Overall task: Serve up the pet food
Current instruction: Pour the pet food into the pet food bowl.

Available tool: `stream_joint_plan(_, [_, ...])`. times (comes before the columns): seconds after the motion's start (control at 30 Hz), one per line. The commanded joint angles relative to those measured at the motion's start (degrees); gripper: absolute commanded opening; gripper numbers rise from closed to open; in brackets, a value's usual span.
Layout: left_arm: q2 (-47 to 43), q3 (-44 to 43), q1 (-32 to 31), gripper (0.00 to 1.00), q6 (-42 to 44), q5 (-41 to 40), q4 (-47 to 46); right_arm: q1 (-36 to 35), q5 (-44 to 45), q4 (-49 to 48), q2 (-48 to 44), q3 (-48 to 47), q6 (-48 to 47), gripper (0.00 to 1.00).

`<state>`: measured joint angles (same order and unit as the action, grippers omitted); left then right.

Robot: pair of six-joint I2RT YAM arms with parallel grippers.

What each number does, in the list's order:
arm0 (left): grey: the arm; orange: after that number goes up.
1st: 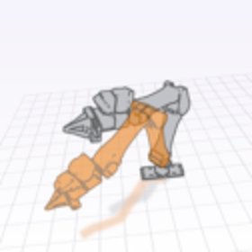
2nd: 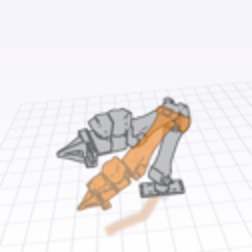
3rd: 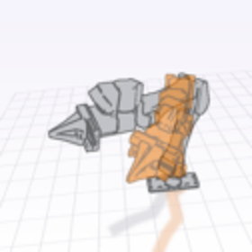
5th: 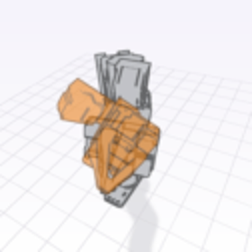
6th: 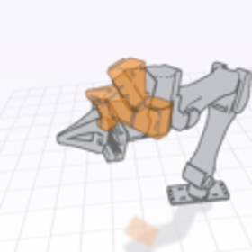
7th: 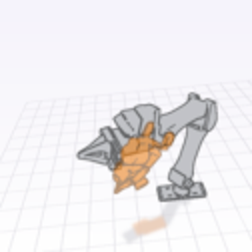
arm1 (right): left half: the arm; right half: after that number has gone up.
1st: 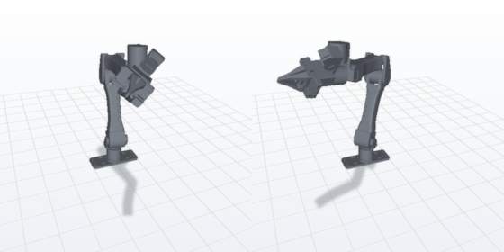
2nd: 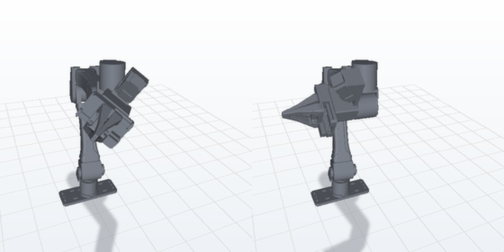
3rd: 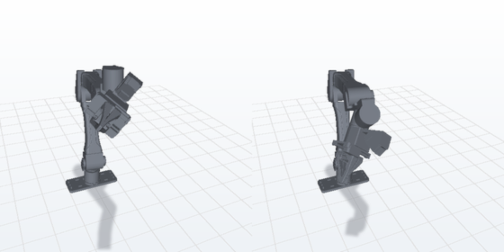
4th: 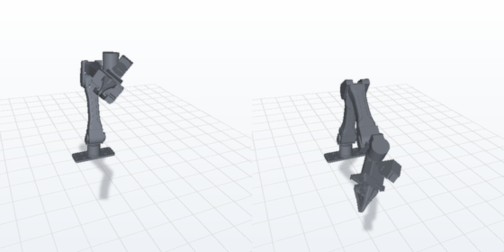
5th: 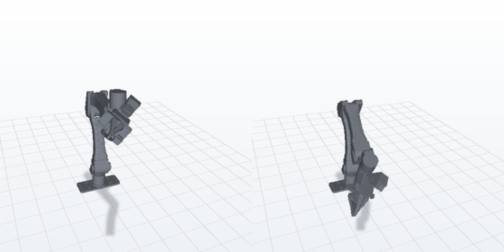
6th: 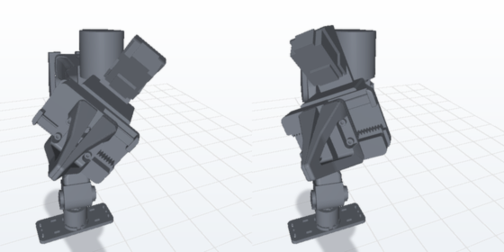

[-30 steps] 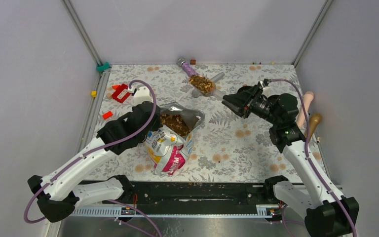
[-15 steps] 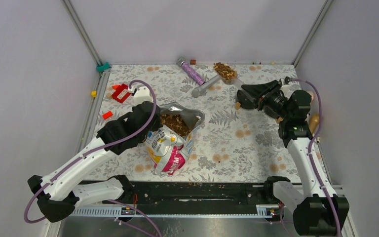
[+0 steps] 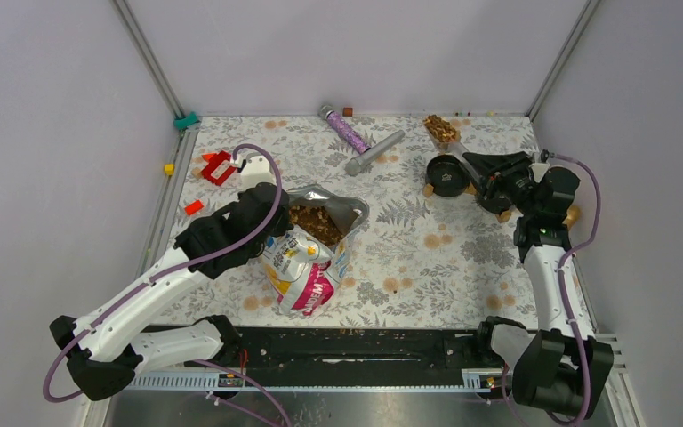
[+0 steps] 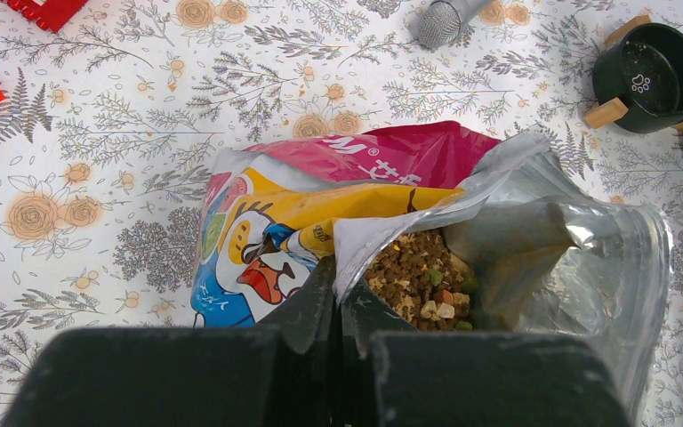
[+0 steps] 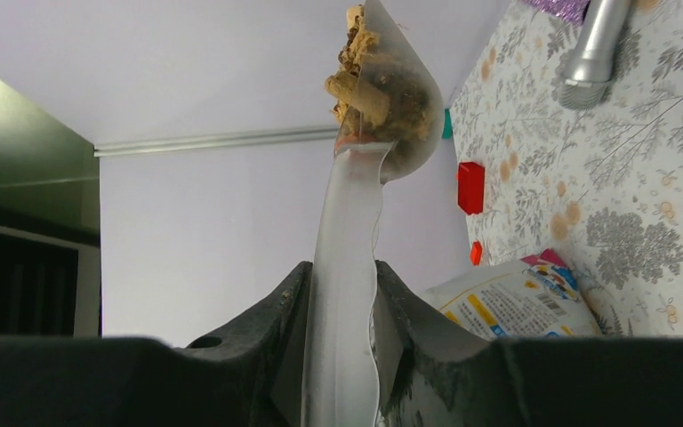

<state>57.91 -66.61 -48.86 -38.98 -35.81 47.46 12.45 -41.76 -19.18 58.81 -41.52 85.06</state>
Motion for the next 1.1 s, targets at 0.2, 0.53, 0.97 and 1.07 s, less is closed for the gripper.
stream_joint_plan(0.2, [-0.04,-1.42,-0.32,0.00,-0.31,-0.67,-3.47,6.77,-1.04,-7.78,1.50,4.43,-2.49,0.00])
stream_joint_plan(0.53, [0.56,-1.54,-0.30,0.00,-0.22,-0.42,-3.52,10.20,-1.64,-8.33,4.46,8.74,-4.87,0.00])
stream_joint_plan(0.97, [0.01,-1.62,-0.36,0.00,0.08,-0.23,-3.52,11.10,-0.33,-3.40,9.61,9.27,-11.85,0.00])
stream_joint_plan(1.07, [-0.01,-1.67,-0.35,0.00,0.08,-0.22,-3.52,11.34,0.27,-0.76,9.44,9.08,-13.66,0.00])
